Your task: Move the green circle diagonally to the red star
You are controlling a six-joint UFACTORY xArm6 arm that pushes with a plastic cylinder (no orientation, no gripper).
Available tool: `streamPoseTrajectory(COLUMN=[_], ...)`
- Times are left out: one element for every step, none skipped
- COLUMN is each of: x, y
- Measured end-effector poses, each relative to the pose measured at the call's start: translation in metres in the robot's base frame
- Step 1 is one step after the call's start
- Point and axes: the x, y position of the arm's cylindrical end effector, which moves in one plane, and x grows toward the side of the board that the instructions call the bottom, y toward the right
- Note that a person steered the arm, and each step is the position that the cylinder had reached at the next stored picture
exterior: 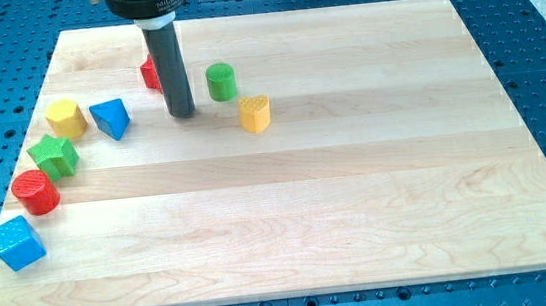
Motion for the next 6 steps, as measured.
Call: streamPoseTrajectory(x=[-0.032,-0.068,-0.065,-0.092,-0.105,-0.113], y=[0.049,0.074,0.118,0.110,0.077,0.094])
